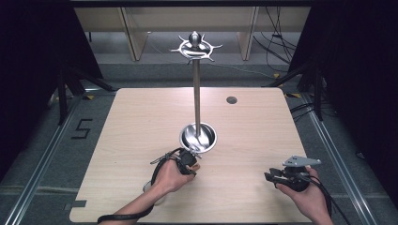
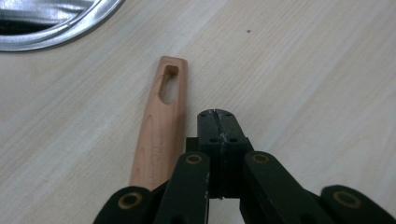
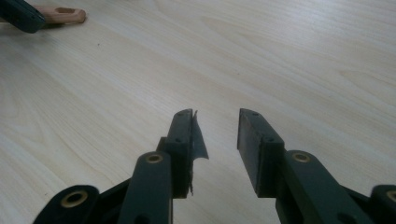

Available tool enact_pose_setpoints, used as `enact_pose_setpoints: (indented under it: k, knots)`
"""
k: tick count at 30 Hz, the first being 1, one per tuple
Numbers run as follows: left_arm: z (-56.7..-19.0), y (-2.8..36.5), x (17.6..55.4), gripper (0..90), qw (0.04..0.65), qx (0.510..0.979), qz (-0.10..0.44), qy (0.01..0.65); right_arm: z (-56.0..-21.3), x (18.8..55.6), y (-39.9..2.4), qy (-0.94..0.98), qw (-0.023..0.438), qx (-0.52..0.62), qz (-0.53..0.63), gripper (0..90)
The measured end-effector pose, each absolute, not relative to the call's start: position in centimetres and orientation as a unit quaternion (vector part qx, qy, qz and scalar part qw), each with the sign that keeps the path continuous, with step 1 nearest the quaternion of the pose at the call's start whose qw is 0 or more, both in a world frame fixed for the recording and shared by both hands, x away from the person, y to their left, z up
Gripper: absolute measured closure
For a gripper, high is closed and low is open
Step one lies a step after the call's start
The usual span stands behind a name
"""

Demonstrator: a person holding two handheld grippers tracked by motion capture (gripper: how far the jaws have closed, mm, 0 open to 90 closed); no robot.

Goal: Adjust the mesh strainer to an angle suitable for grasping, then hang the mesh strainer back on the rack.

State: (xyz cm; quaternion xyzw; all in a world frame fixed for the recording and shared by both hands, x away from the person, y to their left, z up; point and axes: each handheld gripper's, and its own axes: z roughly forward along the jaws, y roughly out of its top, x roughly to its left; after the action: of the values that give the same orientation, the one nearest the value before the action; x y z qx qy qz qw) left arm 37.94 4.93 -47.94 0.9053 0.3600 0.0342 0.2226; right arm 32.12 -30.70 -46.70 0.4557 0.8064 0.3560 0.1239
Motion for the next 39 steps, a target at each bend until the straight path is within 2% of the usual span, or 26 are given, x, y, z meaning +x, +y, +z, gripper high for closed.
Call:
enact_pose_setpoints:
  k: [12, 16, 20, 24, 29, 33, 39]
  knots:
    - [-48.2, 5.9, 39.6, 89.4, 0.191, 0.9, 0.068, 0.386, -46.7, 32.1, -30.7, 0.807, 0.122, 0.454, 0.356, 66.4]
    - [-48.1, 6.6, 40.2, 89.4, 0.203, 0.883, 0.075, 0.416, -46.7, 32.0, -30.7, 0.805, 0.116, 0.46, 0.357, 66.3]
    - [-47.4, 7.2, 40.0, 88.8, 0.225, 0.879, 0.068, 0.415, -46.7, 32.1, -30.9, 0.807, 0.121, 0.456, 0.356, 66.0]
    - [-46.1, 7.6, 39.3, 73.4, 0.247, 0.88, 0.053, 0.403, -46.8, 32.0, -31.1, 0.802, 0.126, 0.456, 0.364, 65.3]
    - [-44.9, 9.2, 38.9, 54.5, 0.25, 0.871, 0.068, 0.417, -46.6, 32.1, -31.6, 0.799, 0.124, 0.467, 0.359, 64.4]
    - [-44.4, 10.2, 39.0, 48.6, 0.258, 0.862, 0.078, 0.429, -46.5, 32.1, -31.6, 0.797, 0.125, 0.469, 0.358, 64.0]
    - [-44.2, 10.3, 39.2, 41.0, 0.224, 0.865, 0.086, 0.44, -46.7, 32.3, -31.7, 0.796, 0.127, 0.465, 0.366, 63.5]
